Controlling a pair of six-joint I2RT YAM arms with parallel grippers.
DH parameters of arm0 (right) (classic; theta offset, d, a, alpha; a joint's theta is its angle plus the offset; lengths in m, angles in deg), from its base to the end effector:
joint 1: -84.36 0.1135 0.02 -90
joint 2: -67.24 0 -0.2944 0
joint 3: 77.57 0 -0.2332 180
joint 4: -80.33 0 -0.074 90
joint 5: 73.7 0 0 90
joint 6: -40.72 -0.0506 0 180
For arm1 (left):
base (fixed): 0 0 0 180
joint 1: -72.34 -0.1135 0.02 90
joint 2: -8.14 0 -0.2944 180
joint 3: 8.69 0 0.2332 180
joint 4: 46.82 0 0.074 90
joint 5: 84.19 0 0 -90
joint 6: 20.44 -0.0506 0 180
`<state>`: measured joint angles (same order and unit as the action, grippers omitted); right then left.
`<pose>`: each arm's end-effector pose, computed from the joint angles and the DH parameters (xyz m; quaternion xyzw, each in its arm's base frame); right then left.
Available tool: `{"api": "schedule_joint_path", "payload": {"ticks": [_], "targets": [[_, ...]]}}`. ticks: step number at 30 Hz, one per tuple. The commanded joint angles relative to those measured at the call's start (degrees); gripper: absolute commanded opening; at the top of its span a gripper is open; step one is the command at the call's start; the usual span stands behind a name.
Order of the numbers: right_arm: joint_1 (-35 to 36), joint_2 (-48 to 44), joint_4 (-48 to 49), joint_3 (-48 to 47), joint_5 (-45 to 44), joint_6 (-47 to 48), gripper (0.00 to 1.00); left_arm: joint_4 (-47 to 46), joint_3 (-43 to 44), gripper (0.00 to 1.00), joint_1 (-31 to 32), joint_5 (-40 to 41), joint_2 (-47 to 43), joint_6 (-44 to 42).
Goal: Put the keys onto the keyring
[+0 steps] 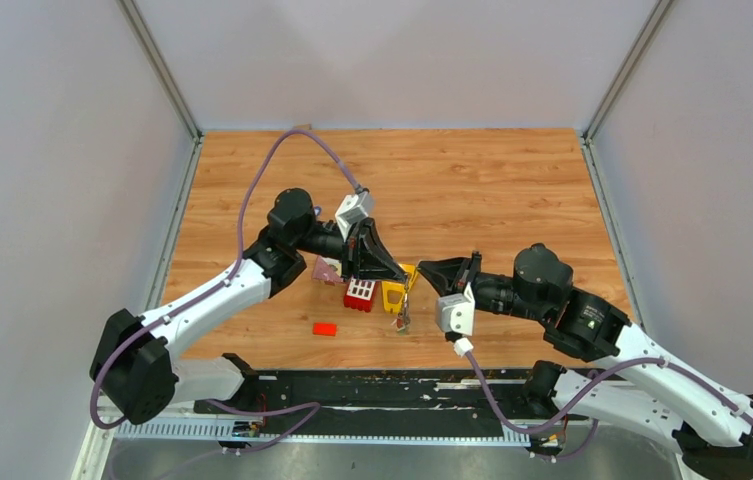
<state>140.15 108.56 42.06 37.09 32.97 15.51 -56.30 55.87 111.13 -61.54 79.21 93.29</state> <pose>0.0614 0.1162 0.3727 -0.7225 0.3098 0.0664 0.6146 0.1653 -0.1927 0.3704 0.4737 0.5154 -0.6395 0.3178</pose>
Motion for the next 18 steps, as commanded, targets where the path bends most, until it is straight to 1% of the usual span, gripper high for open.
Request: {"api": "schedule_joint_path", "payload": {"ticks": [1,5,11,18], "targets": [[-0.21,0.41,-1.22,-0.31,1.63,2.32,0.0,-2.56,2.23,0.0,0.33,-2.16,-2.51,0.55],[-0.16,1.26,-2.7,-0.49,3.42,2.61,0.0,-4.77,1.64,0.0,0.33,-2.25,-2.56,1.95],[-0.2,1.58,-2.49,-0.63,5.74,1.86,0.0,-7.25,1.46,0.0,0.33,-1.84,-2.12,4.09],[-0.18,1.2,-1.9,-0.98,7.15,0.48,0.0,-7.35,0.91,0.0,0.33,-1.14,-1.12,3.86]]}}
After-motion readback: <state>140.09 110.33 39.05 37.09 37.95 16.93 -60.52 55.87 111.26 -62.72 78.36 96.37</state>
